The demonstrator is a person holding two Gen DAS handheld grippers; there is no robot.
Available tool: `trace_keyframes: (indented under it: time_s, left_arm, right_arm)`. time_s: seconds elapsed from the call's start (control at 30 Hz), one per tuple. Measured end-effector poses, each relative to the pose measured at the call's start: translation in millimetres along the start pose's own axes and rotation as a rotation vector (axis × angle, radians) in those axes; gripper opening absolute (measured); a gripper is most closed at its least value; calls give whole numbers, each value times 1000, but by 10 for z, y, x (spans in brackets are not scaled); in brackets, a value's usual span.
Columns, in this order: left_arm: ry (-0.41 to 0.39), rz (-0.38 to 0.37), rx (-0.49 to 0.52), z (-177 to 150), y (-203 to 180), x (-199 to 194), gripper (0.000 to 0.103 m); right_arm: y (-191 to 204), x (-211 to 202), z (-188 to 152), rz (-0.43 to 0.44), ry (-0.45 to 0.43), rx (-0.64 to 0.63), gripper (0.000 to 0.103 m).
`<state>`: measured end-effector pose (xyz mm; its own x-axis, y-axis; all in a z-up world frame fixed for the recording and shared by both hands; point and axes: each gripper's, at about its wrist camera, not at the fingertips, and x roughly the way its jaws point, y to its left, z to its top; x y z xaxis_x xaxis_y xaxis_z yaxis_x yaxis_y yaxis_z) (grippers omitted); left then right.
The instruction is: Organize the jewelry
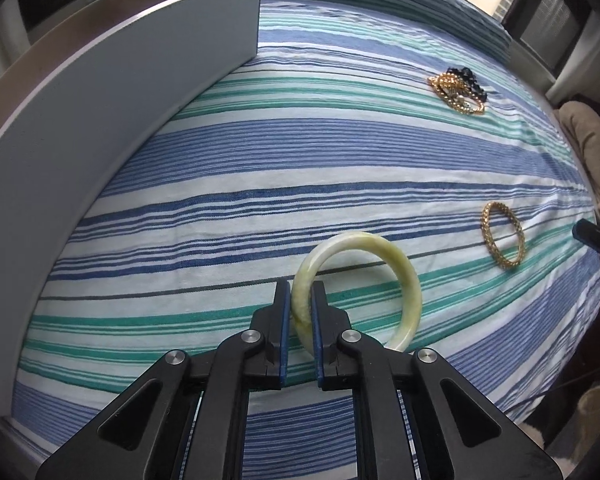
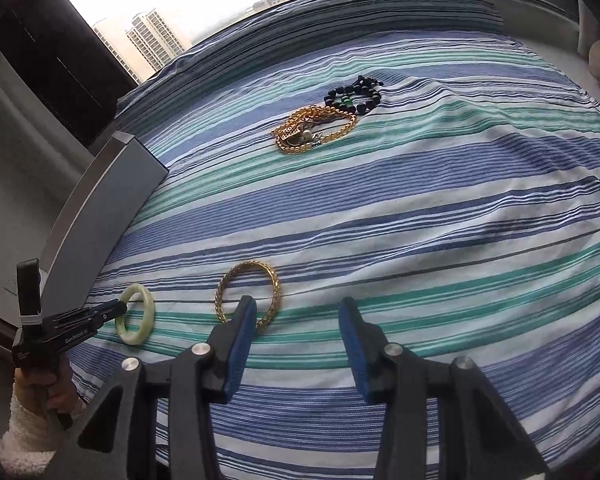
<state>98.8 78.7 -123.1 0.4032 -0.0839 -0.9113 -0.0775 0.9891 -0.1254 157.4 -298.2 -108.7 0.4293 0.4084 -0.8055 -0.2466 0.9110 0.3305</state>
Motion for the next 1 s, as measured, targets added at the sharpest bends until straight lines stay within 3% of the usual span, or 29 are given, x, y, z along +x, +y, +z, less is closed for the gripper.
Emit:
trace_keyframes:
  time_s: [0.23, 0.43, 0.47, 0.5, 0.6, 0.83, 1.0]
  left_arm:
    - [-15, -21, -33, -36, 97, -99, 7]
    - [-34, -36, -51, -85, 145, -212, 7]
    - [-36, -37, -53, -96, 157, -236, 7]
    - [-38, -37, -56, -107, 171, -258, 7]
    - [-39, -42, -76, -134, 246, -314, 7]
    - [-73, -73, -140, -141, 476, -718, 7]
    - [-147, -72, -205, -102, 838, -1280, 8]
  right_arm:
    - [227, 259, 43, 50, 102, -51, 43]
    - [474, 671, 11, -62, 131, -185, 42]
    - [517, 719, -2, -86, 130, -215, 31]
    - [551, 768, -19, -110, 136, -241, 12]
    - [589, 803, -40, -167, 130, -265, 5]
    - [812, 375, 93, -17, 63, -222, 5]
    - [1336, 145, 310, 151, 37, -254, 5]
